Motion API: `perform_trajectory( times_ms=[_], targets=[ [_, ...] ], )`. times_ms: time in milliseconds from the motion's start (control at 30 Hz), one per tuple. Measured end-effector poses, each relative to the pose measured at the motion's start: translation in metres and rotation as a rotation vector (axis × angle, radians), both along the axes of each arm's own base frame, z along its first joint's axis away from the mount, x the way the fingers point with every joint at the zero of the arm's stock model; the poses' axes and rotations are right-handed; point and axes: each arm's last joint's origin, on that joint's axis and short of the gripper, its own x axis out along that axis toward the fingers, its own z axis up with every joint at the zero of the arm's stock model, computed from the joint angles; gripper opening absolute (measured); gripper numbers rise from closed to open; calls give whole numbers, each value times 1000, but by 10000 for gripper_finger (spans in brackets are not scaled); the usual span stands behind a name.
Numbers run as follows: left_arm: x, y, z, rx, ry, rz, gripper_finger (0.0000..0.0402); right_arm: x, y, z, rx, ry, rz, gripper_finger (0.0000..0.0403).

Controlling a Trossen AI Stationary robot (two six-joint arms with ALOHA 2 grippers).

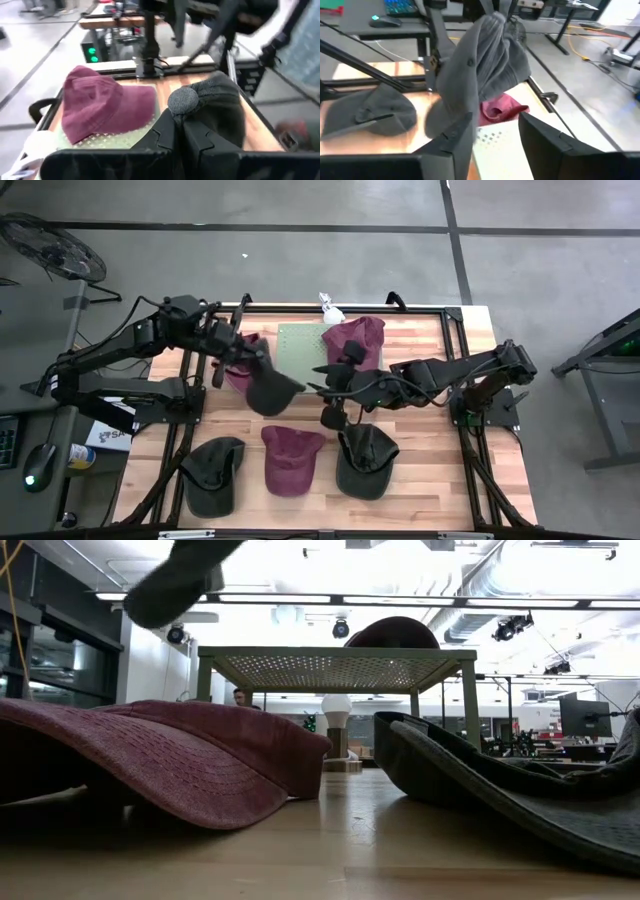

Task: Pick & Place hat
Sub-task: Put the right black cap on the shelf

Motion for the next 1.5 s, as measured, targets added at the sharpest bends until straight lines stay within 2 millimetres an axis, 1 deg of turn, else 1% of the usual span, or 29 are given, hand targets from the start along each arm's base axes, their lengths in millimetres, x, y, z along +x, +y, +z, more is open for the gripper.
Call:
perform_trajectory(
  times_ms=[167, 267, 400, 700, 900, 1000, 1200, 1333, 1500],
  targets=[
    [5, 5, 2, -54, -12, 129, 2, -4, -3, -5, -52, 58, -88, 164],
    [12, 9, -2, -95, 10, 219, 2, -9, -6, -8, -96, 92, -157, 163],
    [25, 14, -6, -142, 18, 267, 2, -16, -10, -6, -131, 110, -224, 157],
    [47, 23, -20, -118, 92, 330, 2, -37, -14, 2, -124, 134, -269, 150],
    [55, 29, -25, -87, 115, 445, 2, -47, -17, 3, -116, 163, -300, 149],
    [55, 31, -26, -85, 115, 495, 2, -49, -17, 2, -107, 177, -306, 145],
    [58, 32, -30, -90, 140, 500, 2, -50, -17, 1, -101, 183, -313, 146],
    [63, 34, -38, -91, 198, 515, 2, -50, -17, 1, -101, 182, -314, 145],
    [69, 36, -39, -87, 180, 531, 2, -50, -17, 1, -100, 183, -312, 143]
  ],
)
